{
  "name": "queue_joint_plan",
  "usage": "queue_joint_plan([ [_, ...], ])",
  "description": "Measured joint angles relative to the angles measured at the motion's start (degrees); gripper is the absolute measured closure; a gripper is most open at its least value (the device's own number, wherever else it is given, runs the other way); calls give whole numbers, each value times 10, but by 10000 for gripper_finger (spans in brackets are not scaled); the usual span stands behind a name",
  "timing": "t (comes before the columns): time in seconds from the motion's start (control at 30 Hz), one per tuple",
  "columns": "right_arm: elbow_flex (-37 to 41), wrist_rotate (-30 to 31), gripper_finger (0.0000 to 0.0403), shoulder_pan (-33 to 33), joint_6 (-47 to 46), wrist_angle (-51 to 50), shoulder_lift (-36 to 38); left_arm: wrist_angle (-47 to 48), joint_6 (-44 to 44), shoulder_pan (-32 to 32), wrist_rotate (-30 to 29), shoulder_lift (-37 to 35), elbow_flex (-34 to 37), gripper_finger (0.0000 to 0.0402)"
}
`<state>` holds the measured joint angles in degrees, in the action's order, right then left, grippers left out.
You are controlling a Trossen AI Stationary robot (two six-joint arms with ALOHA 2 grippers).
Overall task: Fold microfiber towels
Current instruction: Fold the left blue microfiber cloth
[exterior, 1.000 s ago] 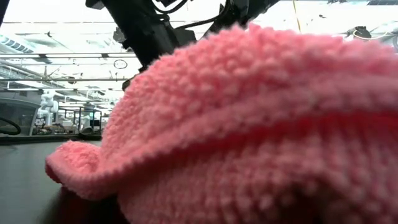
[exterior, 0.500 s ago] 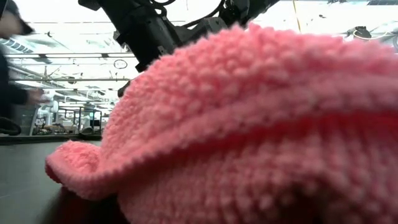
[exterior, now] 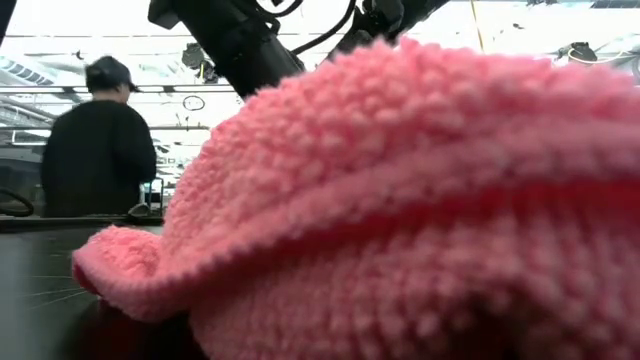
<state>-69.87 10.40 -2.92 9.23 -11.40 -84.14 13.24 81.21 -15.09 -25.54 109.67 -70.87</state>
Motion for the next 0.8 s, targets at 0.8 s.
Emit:
queue_joint_plan([
  [0.8, 0, -2, 403, 0, 21, 30, 0, -8, 1, 16, 14, 35, 0, 268],
])
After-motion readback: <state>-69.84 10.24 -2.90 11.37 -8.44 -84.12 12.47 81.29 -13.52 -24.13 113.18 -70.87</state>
